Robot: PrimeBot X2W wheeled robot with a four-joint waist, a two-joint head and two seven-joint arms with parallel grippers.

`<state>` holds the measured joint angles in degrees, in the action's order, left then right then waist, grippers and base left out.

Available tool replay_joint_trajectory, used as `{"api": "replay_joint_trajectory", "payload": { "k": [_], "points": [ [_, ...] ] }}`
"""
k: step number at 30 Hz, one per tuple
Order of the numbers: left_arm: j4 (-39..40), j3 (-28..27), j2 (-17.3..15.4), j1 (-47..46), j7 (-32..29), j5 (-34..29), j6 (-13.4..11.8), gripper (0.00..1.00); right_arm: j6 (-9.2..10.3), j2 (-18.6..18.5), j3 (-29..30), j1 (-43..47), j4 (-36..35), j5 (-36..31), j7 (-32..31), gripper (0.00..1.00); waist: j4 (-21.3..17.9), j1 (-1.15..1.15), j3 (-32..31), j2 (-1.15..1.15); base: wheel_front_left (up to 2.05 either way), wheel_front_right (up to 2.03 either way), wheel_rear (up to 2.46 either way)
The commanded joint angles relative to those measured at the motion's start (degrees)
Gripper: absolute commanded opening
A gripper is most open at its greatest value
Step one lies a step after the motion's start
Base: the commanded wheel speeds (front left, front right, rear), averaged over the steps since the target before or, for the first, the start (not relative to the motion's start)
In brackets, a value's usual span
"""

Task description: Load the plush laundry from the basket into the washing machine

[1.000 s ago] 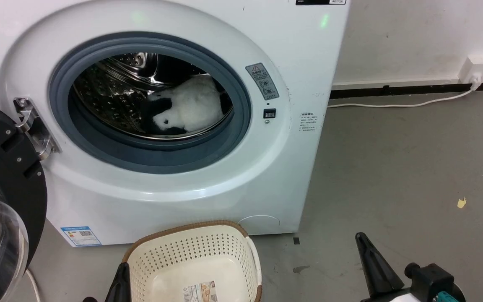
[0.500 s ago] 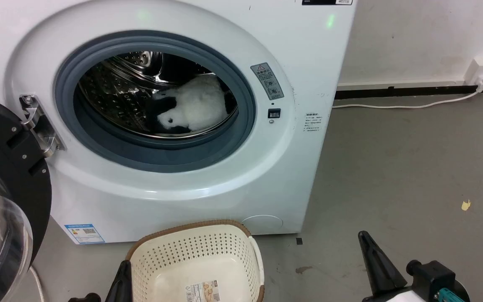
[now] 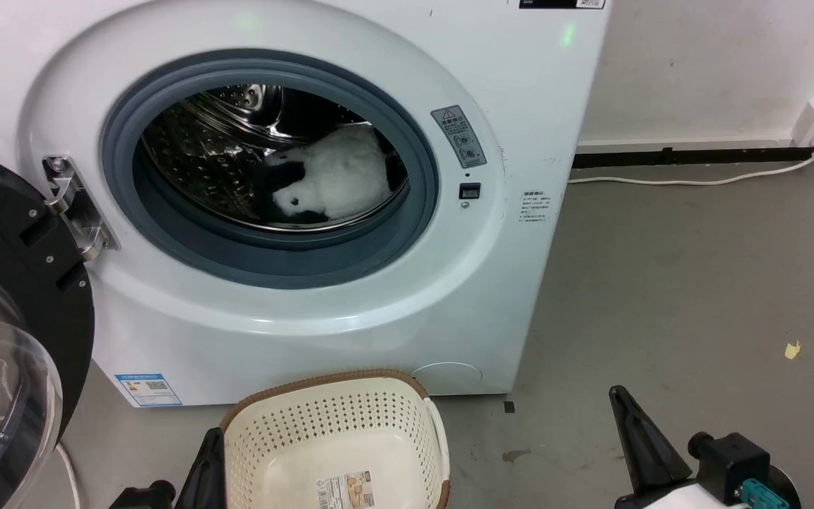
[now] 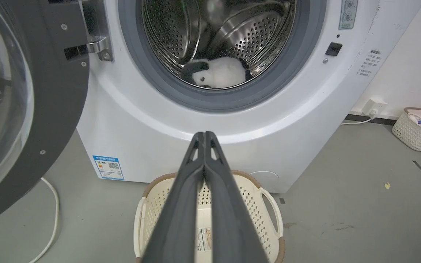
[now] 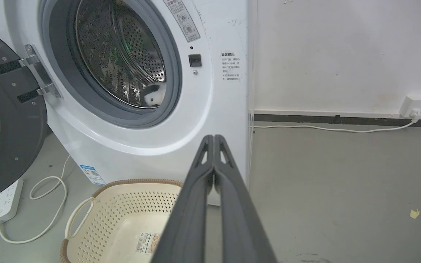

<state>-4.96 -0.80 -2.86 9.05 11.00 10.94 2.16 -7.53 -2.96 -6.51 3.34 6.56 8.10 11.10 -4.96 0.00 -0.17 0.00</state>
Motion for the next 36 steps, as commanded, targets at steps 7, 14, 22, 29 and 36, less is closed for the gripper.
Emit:
{"api": "replay_joint_trajectory", "payload": {
  "k": [7, 14, 22, 29, 36],
  "points": [
    [0.8, 0.1, 0.0, -1.8, -1.1, -1.3, -0.3, 0.00, 0.01, 0.0, 0.7, -0.9, -1.0, -0.9, -1.2, 0.00, 0.4, 0.00, 0.0, 0.00, 0.00, 0.00, 0.00],
    [1.2, 0.2, 0.0, -2.4, -1.9, -2.1, -0.5, 0.00, 0.02, 0.0, 1.2, -1.1, -1.4, -1.5, -2.0, 0.00, 0.8, 0.00, 0.0, 0.00, 0.00, 0.00, 0.00],
    [1.6, 0.2, 0.0, -3.1, -2.8, -3.0, -0.7, 0.00, 0.02, 0.0, 1.7, -1.4, -2.0, -2.2, -2.9, 0.00, 1.2, 0.00, 0.0, 0.00, 0.00, 0.00, 0.00],
    [1.9, 0.3, 0.0, -3.7, -3.7, -3.8, -0.8, 0.00, 0.02, 0.0, 2.2, -1.6, -2.4, -2.8, -3.7, 0.00, 1.6, 0.00, 0.1, 0.00, 0.00, 0.00, 0.00],
    [2.2, 0.3, 0.0, -4.3, -4.5, -4.6, -1.0, 0.00, 0.02, 0.0, 2.7, -1.8, -2.9, -3.4, -4.6, 0.00, 2.0, 0.00, 0.1, 0.00, 0.00, 0.00, 0.00]
  ]
}}
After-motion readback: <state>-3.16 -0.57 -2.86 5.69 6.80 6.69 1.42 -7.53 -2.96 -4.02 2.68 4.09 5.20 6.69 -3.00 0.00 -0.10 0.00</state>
